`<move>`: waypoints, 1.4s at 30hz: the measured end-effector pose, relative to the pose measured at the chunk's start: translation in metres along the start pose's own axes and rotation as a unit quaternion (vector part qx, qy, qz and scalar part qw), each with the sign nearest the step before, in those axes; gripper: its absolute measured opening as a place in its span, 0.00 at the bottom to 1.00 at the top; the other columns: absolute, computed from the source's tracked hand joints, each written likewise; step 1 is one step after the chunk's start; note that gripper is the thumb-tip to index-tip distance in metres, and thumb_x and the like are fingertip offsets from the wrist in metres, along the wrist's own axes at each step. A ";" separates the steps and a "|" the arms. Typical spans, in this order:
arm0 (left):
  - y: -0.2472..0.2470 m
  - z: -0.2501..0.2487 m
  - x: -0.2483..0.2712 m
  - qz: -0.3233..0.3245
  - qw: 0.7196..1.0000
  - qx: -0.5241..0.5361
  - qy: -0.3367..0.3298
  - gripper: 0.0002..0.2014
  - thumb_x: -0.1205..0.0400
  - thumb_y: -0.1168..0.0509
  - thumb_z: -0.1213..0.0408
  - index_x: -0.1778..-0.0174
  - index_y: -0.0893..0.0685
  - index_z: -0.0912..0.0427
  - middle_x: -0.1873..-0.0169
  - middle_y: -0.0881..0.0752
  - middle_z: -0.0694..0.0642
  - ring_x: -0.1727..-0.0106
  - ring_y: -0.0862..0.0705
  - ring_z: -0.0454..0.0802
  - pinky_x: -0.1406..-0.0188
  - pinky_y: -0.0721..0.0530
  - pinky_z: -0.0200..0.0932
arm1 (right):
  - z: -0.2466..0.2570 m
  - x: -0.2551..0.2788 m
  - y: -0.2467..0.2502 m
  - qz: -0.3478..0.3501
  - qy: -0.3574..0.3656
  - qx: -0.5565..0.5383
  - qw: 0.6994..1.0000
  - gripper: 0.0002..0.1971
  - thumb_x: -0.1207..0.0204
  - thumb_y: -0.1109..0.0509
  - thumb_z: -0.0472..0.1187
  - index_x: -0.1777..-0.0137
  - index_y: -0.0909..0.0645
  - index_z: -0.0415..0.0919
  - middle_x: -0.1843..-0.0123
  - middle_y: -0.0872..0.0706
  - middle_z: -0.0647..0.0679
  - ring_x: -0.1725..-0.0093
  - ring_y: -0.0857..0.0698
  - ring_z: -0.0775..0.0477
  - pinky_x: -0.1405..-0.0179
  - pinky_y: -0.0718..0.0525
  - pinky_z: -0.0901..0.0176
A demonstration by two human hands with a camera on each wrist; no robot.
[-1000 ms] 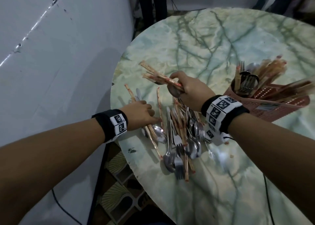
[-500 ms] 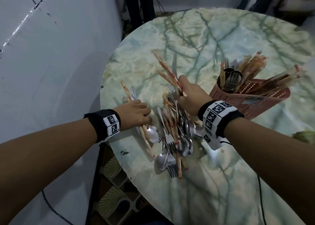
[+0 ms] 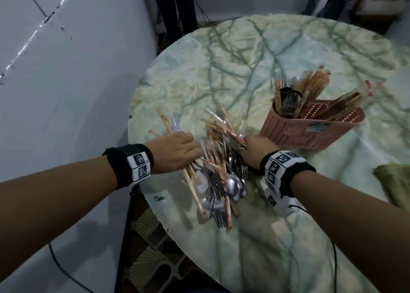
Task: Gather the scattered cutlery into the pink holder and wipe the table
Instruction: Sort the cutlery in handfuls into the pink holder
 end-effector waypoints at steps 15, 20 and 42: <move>-0.013 -0.021 -0.052 0.015 0.999 0.029 -0.021 0.14 0.22 0.34 0.73 0.41 0.14 0.59 0.57 0.13 0.57 0.58 0.15 0.58 0.56 0.17 0.51 | -0.012 0.021 0.023 -0.004 -0.002 -0.157 0.988 0.15 0.19 0.30 0.46 0.36 0.24 0.43 0.48 0.12 0.42 0.50 0.12 0.39 0.53 0.18 0.55; -0.007 -0.015 -0.072 0.012 1.000 0.023 -0.012 0.16 0.27 0.26 0.76 0.43 0.13 0.62 0.62 0.11 0.58 0.61 0.14 0.59 0.57 0.13 0.52 | -0.015 0.027 0.032 -0.025 0.002 -0.174 0.984 0.32 0.20 0.27 0.46 0.20 0.34 0.41 0.41 0.13 0.40 0.42 0.13 0.38 0.48 0.21 0.56; -0.015 -0.007 -0.074 0.025 0.999 0.014 0.017 0.14 0.27 0.25 0.76 0.47 0.14 0.60 0.58 0.13 0.57 0.58 0.15 0.59 0.55 0.17 0.52 | -0.015 0.015 0.021 0.050 0.008 -0.100 0.994 0.12 0.14 0.38 0.46 0.37 0.18 0.45 0.49 0.15 0.42 0.48 0.13 0.38 0.51 0.18 0.54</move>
Point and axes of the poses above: each hand's wrist, its own x-axis away from the middle knuckle, its own y-axis out of the back of the hand, z = x × y, the point moved 3 cm from there along -x, towards the middle knuckle
